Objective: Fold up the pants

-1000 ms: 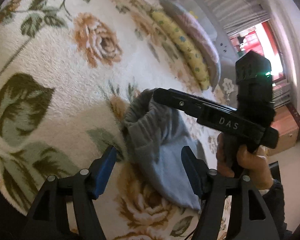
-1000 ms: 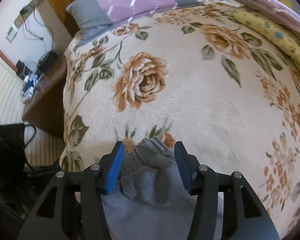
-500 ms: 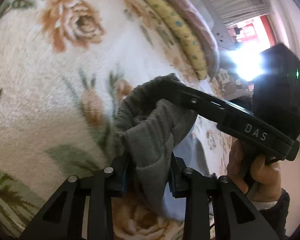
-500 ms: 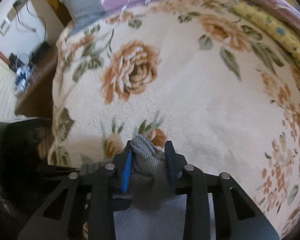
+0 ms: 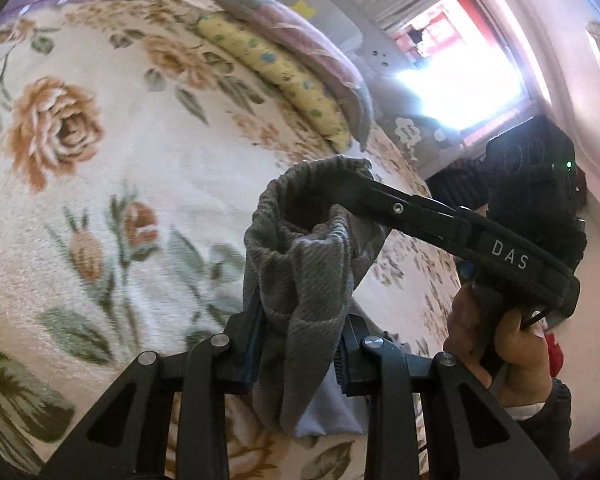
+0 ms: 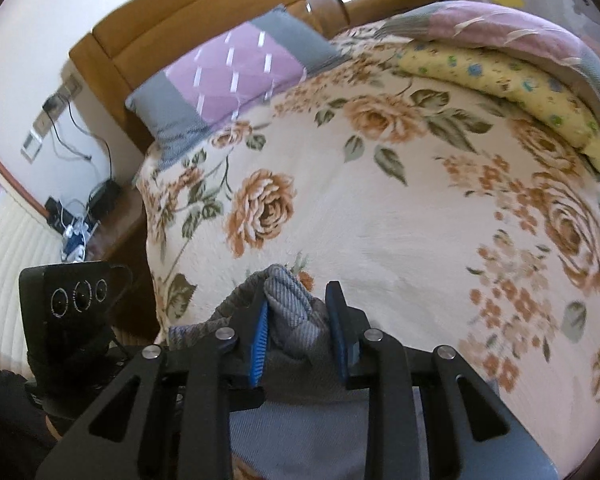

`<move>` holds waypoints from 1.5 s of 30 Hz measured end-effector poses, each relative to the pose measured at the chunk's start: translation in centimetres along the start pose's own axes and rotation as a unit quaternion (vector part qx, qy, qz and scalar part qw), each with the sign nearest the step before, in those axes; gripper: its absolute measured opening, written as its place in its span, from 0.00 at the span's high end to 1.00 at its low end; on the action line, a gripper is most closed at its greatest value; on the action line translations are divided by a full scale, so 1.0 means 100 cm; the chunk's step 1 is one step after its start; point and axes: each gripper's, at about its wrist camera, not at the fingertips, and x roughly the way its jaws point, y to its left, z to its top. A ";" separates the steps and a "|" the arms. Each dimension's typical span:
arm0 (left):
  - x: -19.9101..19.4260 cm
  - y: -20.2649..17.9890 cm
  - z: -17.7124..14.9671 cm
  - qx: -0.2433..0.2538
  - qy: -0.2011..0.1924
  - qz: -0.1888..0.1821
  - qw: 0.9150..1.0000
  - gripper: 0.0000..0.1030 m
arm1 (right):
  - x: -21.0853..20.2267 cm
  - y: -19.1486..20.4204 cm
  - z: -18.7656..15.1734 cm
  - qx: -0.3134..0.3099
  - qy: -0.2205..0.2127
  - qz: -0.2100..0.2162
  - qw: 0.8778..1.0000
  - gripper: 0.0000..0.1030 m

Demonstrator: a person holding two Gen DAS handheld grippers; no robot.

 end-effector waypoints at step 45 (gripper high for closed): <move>0.094 -0.186 -0.095 0.246 0.078 0.008 0.966 0.72 | -0.182 -0.151 -0.199 0.216 -0.228 0.008 0.949 0.72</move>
